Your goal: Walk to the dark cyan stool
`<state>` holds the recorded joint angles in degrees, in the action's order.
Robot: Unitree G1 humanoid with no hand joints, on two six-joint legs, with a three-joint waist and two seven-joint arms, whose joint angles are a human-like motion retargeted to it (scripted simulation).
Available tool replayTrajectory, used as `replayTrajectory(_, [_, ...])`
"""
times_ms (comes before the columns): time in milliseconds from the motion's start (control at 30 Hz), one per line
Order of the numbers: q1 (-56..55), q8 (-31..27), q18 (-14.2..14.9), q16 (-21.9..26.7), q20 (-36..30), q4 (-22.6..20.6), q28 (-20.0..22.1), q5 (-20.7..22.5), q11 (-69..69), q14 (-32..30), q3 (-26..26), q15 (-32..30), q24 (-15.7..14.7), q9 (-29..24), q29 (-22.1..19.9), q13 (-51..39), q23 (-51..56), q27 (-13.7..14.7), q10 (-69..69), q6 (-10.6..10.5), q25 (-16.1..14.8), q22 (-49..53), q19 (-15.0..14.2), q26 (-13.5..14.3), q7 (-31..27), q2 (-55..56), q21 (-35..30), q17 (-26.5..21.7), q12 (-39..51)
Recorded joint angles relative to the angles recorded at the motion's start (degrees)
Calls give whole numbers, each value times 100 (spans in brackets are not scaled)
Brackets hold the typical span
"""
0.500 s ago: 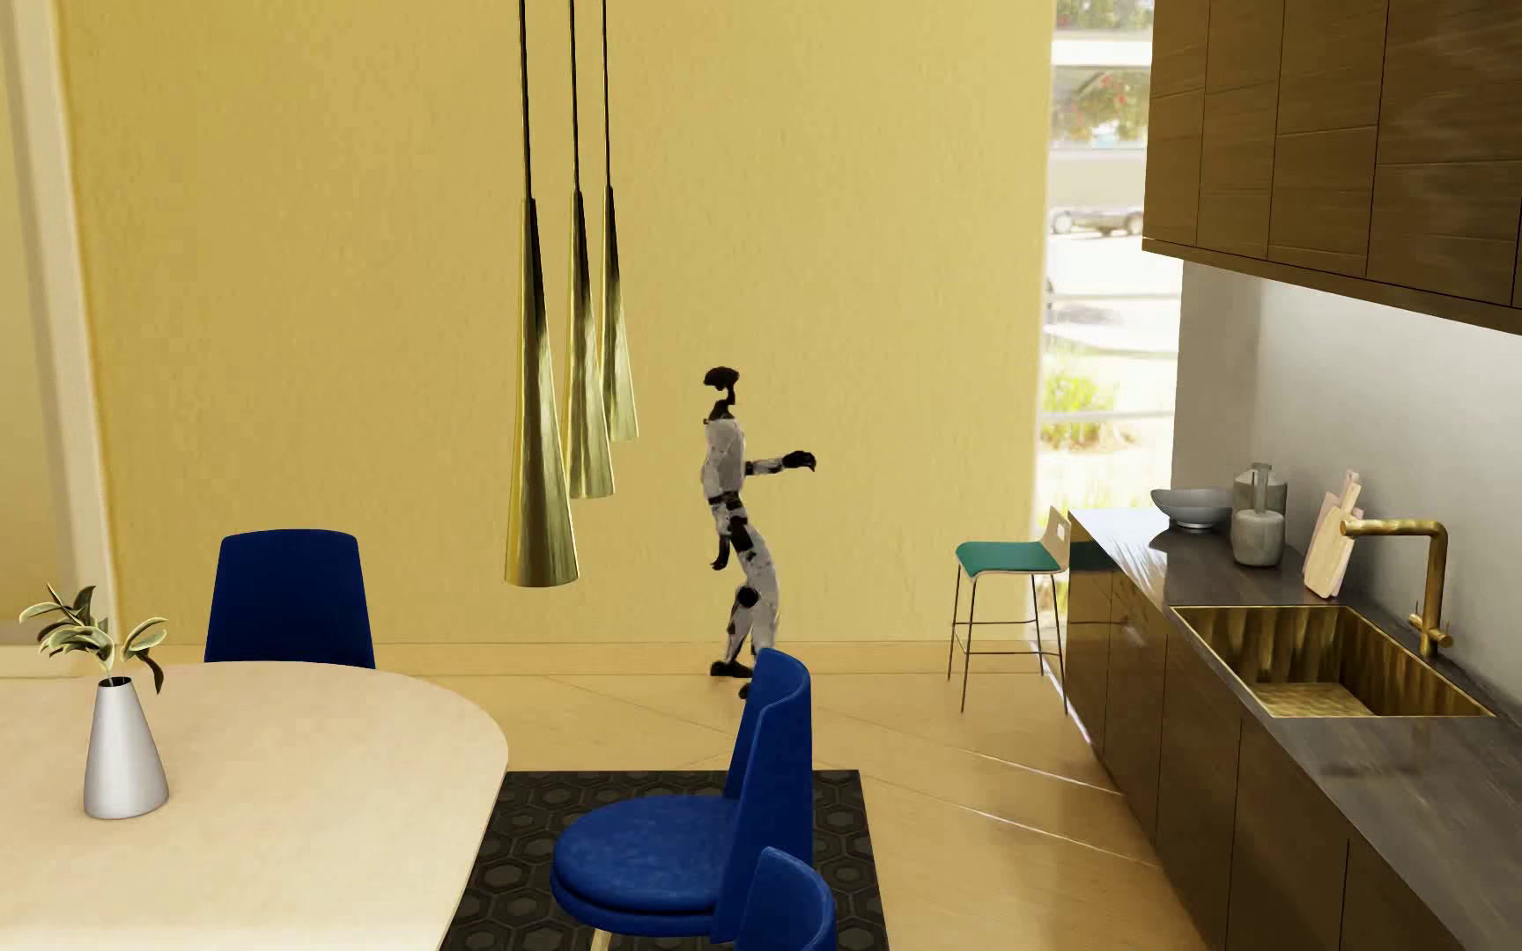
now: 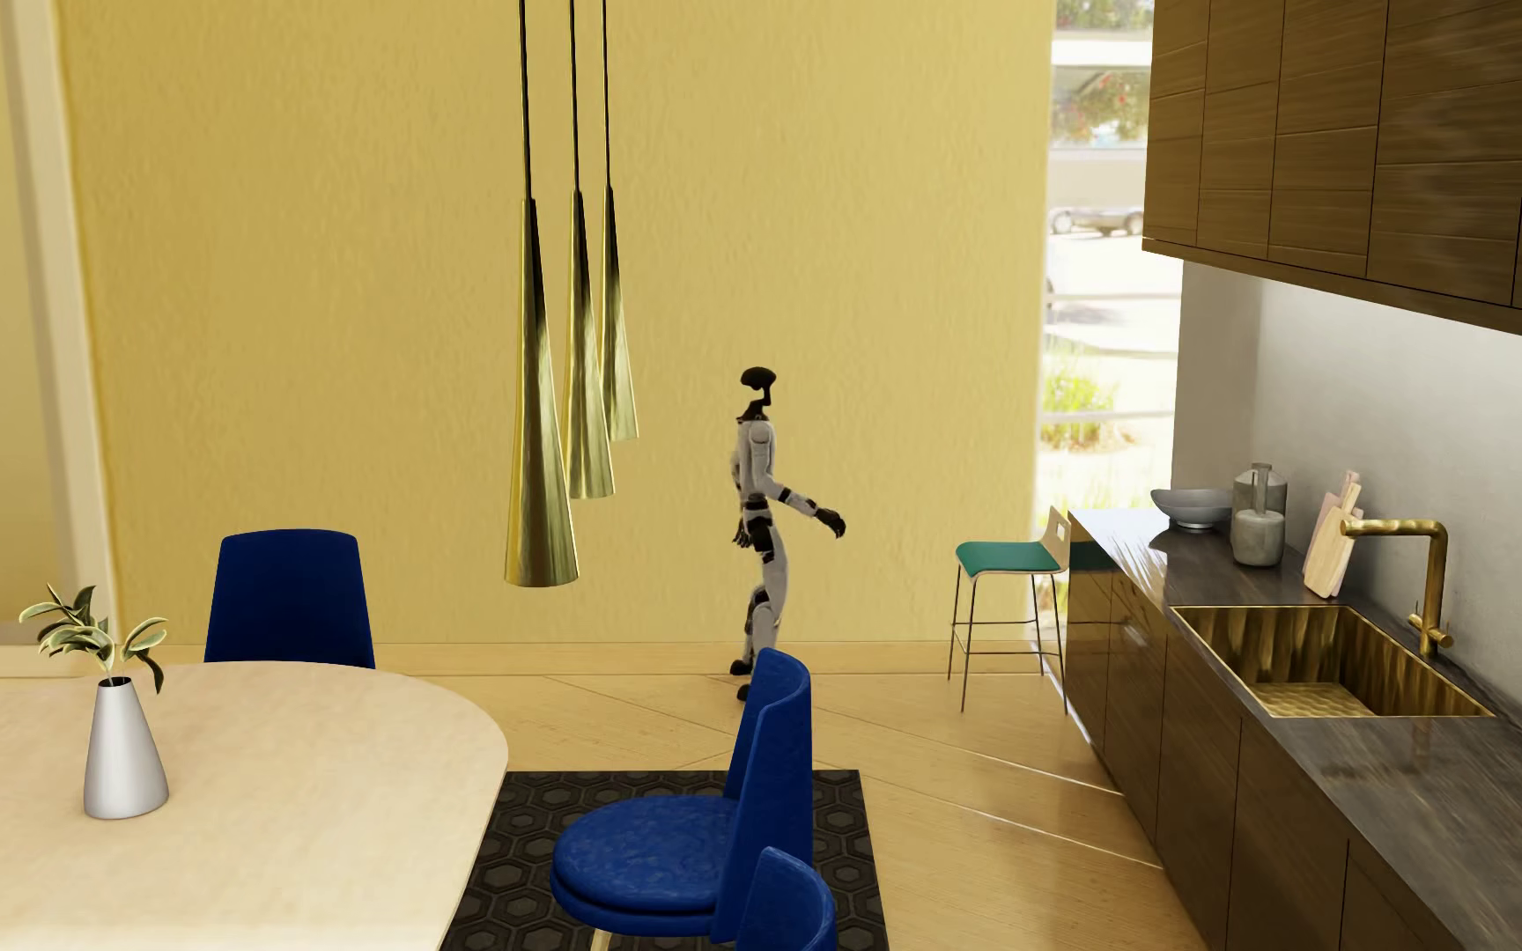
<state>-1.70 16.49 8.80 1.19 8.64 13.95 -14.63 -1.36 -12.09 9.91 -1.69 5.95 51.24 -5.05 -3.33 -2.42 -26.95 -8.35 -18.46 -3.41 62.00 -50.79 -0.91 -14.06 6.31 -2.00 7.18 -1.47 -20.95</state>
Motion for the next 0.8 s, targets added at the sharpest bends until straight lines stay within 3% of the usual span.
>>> replayTrajectory(33, [11,33,3,-67,67,-7,358,-17,-27,-29,34,28,120,15,-179,80,33,-36,12,-8,-211,222,-17,49,-1,-16,89,90,-92])
replayTrajectory(100, [36,145,-16,-84,-40,-60,772,-82,-95,-70,93,85,468,50,-39,281,-119,-237,70,-8,-537,494,-59,141,-56,-54,187,167,-22])
replayTrajectory(133, [74,212,-17,-93,-57,-92,844,-105,-89,-87,110,92,544,69,90,383,-294,-421,152,-3,-437,592,-73,146,-113,-98,131,122,103])
replayTrajectory(233, [248,474,9,-132,-114,-146,874,-119,39,-178,99,18,513,115,319,596,-1318,-1116,453,21,303,1100,-106,233,-311,-314,-72,93,497])
replayTrajectory(267, [287,554,10,-85,-222,-154,946,-117,51,-194,89,15,576,128,515,672,-1696,-1277,511,29,381,1255,-118,289,-388,-373,8,127,653])
replayTrajectory(333, [339,735,12,-68,-229,-181,1019,-131,58,-193,77,59,292,149,1090,943,-2152,-1411,564,50,502,1546,-138,499,-550,-490,108,161,927])
replayTrajectory(433, [262,1052,-8,-56,-371,-315,1159,-218,106,-147,47,197,-130,153,1344,1518,-2068,-1218,398,104,659,1923,-184,734,-841,-697,261,210,1211])
replayTrajectory(567, [-7,1474,-60,-23,-633,-662,1238,-471,83,-189,23,304,-265,122,1387,1788,-2056,-1111,72,168,845,2119,-246,755,-1246,-808,451,146,1207])
replayTrajectory(667, [-209,1717,-77,-14,-556,-863,1275,-629,-26,-253,40,358,-296,73,1511,1473,-1972,-876,-20,167,1168,1938,-261,566,-1490,-735,265,-46,1007])
replayTrajectory(800, [-243,1898,-60,49,-325,-926,1164,-633,28,-170,70,432,-231,27,968,820,-1723,-568,172,127,1151,1218,-228,50,-1681,-709,52,-102,640])
